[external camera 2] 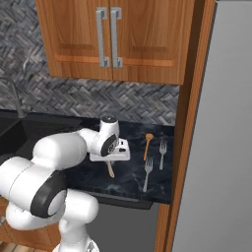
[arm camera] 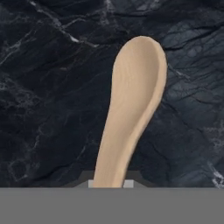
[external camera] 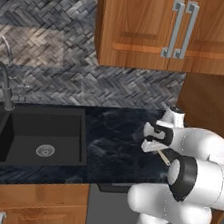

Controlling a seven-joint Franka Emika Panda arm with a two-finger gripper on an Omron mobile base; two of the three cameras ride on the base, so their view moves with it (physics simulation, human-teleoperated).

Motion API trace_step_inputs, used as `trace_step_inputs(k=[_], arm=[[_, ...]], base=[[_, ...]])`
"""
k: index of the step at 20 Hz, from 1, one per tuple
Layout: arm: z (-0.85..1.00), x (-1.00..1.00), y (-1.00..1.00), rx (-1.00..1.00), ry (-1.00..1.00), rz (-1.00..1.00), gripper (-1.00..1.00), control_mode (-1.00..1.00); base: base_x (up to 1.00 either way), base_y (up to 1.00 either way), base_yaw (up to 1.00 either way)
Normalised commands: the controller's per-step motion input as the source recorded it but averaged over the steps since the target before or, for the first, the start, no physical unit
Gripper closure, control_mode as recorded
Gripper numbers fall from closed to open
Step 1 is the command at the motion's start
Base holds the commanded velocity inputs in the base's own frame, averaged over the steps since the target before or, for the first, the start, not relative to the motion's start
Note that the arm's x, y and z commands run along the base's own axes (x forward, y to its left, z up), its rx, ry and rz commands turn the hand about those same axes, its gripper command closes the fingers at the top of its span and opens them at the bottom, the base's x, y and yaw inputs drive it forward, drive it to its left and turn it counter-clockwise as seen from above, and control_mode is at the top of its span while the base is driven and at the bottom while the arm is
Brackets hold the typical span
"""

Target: Organize the utensils by type. Pick up the wooden spoons from the counter and place them in the open cabinet. Then pick up the metallic utensils from the counter and place them in the open drawer.

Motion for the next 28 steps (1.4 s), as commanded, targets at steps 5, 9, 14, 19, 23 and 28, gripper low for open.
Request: trace_step_inputs(k=[5,9,14,19,23,28], arm=[[0.72,-0.16,-0.01,0.0,0.0,0.18,1.0,-1.0],[0.63,-0.2,0.0,0.0,0.0,0.16,1.0,-1.0],[0.59,-0.17,0.0,0.0,-0.01,0.13,1.0,-1.0],[0.64,-0.13,0.0,0.0,0.0,0.02,1.0,-1.0],[0.55,-0.12,0.0,0.0,0.0,0.0,1.0,-1.0],[0.34,-0.16,0.0,0.0,0.0,0.0,1.0,-1.0]], base=[[0.0,0.0,0.0],[0.0,0.0,0.0],[0.0,0.0,0.0],[0.0,0.0,0.0],[0.0,0.0,0.0],[0.0,0.0,0.0]])
